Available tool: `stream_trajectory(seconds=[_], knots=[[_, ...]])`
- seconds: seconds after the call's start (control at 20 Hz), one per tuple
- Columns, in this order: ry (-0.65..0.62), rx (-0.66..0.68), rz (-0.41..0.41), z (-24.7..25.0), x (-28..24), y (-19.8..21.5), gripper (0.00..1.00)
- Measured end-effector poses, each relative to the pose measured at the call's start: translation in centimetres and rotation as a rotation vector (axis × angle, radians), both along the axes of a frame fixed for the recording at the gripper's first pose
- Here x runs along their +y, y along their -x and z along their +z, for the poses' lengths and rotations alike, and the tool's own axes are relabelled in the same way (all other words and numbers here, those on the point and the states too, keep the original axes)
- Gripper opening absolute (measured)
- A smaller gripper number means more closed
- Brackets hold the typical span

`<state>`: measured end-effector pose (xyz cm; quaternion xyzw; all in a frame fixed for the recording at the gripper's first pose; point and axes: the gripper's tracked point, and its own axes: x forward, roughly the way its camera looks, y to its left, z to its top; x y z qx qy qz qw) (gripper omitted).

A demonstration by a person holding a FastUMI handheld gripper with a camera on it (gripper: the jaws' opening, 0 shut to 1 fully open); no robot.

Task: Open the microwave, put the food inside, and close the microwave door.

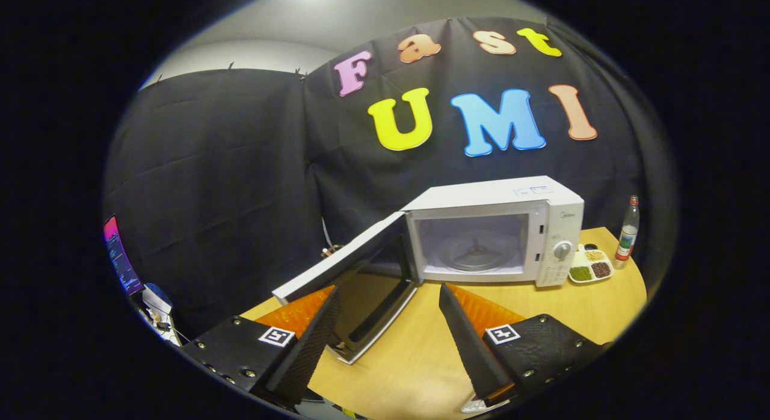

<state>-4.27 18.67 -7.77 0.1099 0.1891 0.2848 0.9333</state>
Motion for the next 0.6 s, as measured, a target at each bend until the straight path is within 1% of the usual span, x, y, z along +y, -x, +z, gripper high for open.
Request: stream_trajectory(seconds=[0.25,0.6], knots=[[0.033,0.081,-0.127,-4.2,-6.6,-2.0,1.0],[0.104,0.21,-0.22,-10.7,-13.2,-3.0,1.0]])
